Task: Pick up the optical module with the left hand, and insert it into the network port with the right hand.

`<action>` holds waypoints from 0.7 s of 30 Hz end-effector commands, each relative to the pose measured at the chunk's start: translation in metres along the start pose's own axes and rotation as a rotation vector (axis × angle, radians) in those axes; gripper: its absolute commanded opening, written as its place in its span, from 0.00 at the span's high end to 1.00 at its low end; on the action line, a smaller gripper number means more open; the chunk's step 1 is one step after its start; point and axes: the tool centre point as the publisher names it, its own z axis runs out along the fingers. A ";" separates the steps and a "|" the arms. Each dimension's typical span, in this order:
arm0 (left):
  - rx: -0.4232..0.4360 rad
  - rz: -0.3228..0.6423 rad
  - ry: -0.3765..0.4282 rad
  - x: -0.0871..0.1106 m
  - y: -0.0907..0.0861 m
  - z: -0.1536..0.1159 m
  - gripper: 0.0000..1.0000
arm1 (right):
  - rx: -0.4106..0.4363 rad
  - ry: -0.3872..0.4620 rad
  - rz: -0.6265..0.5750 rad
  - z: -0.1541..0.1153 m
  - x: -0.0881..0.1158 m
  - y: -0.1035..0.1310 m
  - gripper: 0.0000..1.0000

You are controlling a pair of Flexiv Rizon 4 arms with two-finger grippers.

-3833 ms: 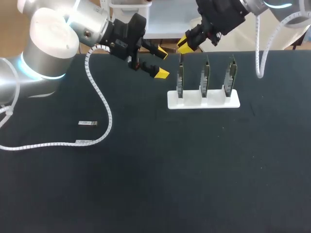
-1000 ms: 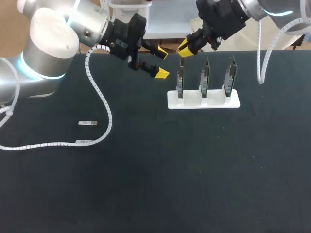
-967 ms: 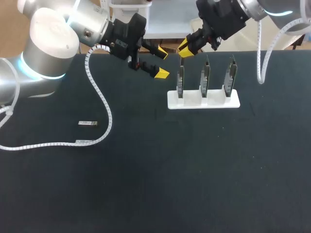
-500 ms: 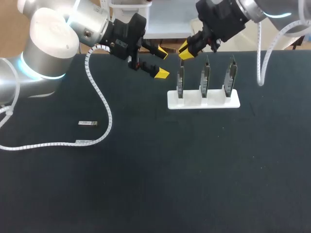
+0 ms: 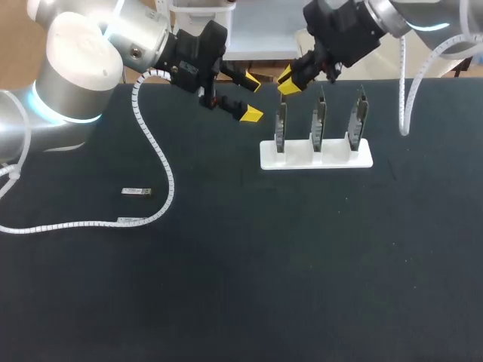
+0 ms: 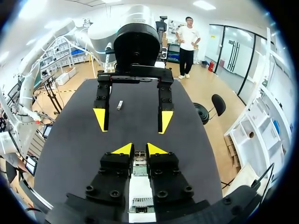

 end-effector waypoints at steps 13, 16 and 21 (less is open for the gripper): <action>0.000 -0.001 0.003 0.000 0.001 0.001 0.00 | 0.020 -0.032 0.027 -0.003 0.002 0.000 0.00; 0.000 -0.001 0.003 0.000 0.001 0.001 0.00 | 0.024 -0.066 0.055 -0.009 0.002 -0.001 0.00; 0.000 -0.001 0.003 0.000 0.001 0.001 0.00 | -0.007 -0.161 0.131 -0.030 0.004 -0.001 0.00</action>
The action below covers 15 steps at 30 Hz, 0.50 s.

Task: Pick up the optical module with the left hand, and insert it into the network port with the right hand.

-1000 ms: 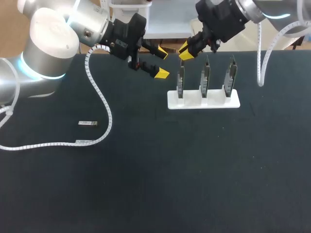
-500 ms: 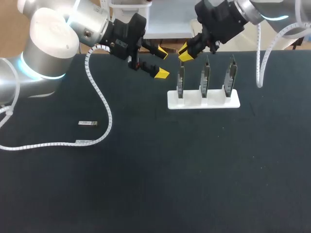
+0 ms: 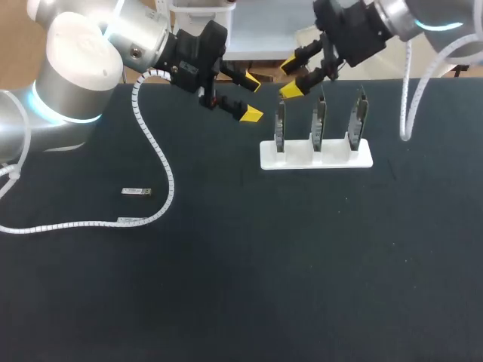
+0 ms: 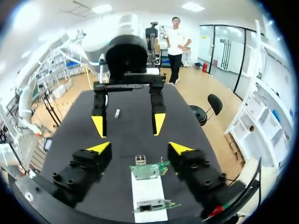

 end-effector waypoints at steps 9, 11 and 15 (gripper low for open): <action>0.000 -0.001 0.003 0.000 0.001 0.001 0.00 | -0.014 -0.075 0.054 -0.037 0.018 0.004 0.00; 0.000 -0.001 0.003 0.000 0.001 0.001 0.00 | -0.009 -0.078 0.058 -0.039 0.020 0.005 0.00; 0.000 -0.001 0.003 0.000 0.001 0.001 0.00 | 0.000 -0.092 0.059 -0.044 0.022 0.007 0.75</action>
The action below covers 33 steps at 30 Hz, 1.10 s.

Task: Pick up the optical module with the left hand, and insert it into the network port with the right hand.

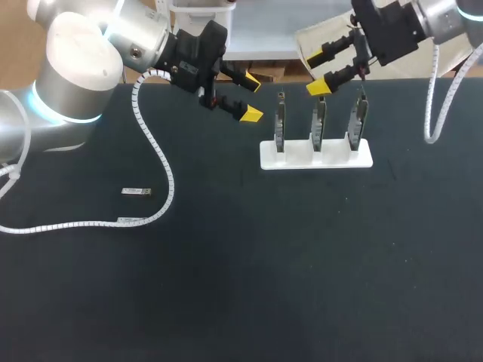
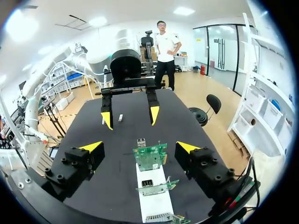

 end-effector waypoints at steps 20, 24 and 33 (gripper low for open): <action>0.000 -0.001 0.003 0.000 0.001 0.001 0.00 | 0.019 -0.008 -0.029 -0.007 0.002 0.009 1.00; 0.000 -0.001 0.003 0.000 0.001 0.001 0.00 | 0.009 -0.006 -0.040 -0.003 -0.001 0.009 1.00; 0.000 -0.001 0.003 0.000 0.001 0.001 0.00 | -0.011 -0.008 -0.056 0.012 -0.010 0.008 1.00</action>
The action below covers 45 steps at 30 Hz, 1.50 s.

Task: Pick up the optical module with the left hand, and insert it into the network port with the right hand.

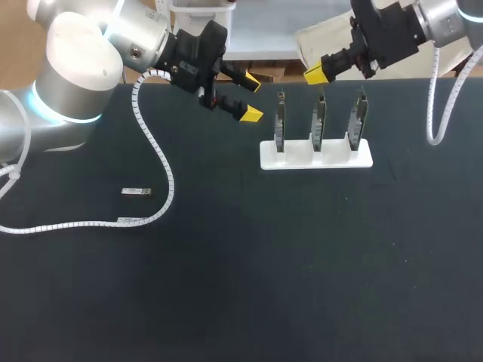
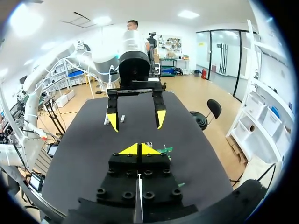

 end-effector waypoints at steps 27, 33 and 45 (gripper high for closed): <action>0.000 -0.001 0.003 0.000 0.001 0.001 0.00 | -0.057 0.025 0.011 0.050 -0.006 -0.011 1.00; 0.000 -0.001 0.003 0.000 0.001 0.001 0.00 | -0.057 0.036 0.022 0.054 -0.003 -0.014 1.00; 0.000 -0.001 0.003 0.000 0.001 0.001 0.00 | -0.058 0.059 0.039 0.057 0.003 -0.019 1.00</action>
